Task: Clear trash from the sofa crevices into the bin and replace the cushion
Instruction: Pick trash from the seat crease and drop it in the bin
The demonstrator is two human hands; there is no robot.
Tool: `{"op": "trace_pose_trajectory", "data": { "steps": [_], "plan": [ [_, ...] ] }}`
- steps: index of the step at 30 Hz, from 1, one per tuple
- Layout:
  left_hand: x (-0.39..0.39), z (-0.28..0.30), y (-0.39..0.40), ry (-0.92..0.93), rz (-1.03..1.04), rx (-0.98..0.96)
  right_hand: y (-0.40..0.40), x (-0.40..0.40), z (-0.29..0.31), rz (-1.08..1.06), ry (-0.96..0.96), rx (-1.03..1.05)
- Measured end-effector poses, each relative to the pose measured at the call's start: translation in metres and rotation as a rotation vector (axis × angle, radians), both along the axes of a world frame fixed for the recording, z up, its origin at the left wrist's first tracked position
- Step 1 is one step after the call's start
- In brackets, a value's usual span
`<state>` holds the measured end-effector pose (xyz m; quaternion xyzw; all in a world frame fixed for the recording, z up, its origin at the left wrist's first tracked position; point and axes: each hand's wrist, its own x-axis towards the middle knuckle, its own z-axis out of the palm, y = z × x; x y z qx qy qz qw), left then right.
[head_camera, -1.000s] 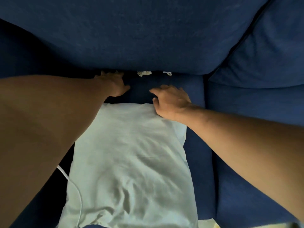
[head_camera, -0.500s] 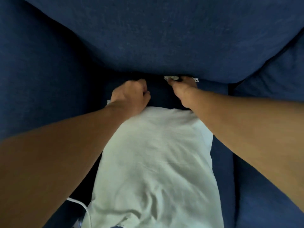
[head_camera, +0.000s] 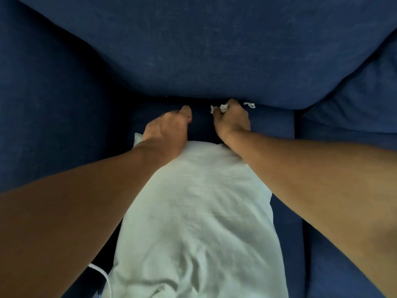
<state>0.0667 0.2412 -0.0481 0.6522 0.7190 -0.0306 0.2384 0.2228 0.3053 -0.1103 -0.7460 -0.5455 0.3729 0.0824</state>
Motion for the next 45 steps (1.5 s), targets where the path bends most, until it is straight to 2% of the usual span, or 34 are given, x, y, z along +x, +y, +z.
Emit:
{"op": "trace_pose_trajectory", "data": {
  "steps": [4, 7, 10, 15, 21, 32, 39, 45],
  "plan": [
    [0.029, 0.003, 0.015, 0.006, -0.072, -0.053, -0.017, 0.047, 0.027, 0.253, -0.054, 0.066],
    [0.058, -0.001, 0.029, 0.026, -0.130, -0.108, -0.024, 0.090, 0.033, 0.312, -0.058, 0.103],
    [0.084, -0.008, 0.042, 0.091, -0.199, -0.126, -0.031, 0.128, 0.035, 0.303, -0.056, 0.120],
    [0.124, -0.021, 0.062, 0.164, -0.294, -0.120, -0.050, 0.175, 0.033, 0.171, 0.045, 0.128],
    [0.153, -0.042, 0.085, 0.298, -0.403, -0.024, -0.072, 0.211, 0.031, 0.083, 0.089, 0.139],
    [0.172, -0.068, 0.096, 0.362, -0.385, 0.020, -0.067, 0.221, 0.024, 0.096, 0.099, 0.136],
    [0.153, -0.047, 0.080, 0.252, -0.341, 0.009, -0.038, 0.181, 0.039, 0.249, -0.060, -0.042],
    [0.116, -0.012, 0.051, -0.047, -0.206, 0.025, -0.025, 0.140, 0.067, 0.350, -0.156, -0.112]
  ]
}}
